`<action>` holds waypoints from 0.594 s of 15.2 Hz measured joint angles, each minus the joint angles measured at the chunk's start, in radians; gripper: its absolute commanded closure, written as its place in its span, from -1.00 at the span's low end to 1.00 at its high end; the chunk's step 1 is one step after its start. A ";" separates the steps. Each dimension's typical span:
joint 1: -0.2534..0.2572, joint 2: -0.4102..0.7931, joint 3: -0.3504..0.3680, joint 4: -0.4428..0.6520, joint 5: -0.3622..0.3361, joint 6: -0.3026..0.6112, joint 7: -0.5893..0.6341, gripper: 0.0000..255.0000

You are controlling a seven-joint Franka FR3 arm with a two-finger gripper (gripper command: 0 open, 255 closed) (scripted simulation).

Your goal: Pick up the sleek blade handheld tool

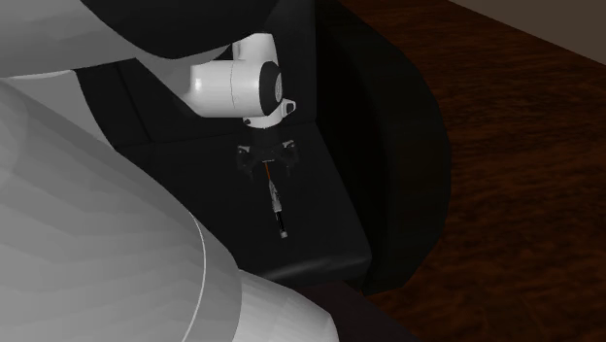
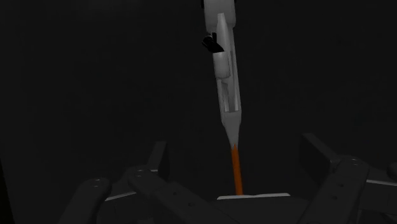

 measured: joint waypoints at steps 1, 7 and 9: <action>-0.001 0.011 0.002 -0.003 -0.004 0.014 0.004 -1.00; 0.000 0.019 0.004 -0.007 -0.005 0.026 0.008 1.00; 0.000 0.019 0.005 -0.007 -0.005 0.026 0.008 1.00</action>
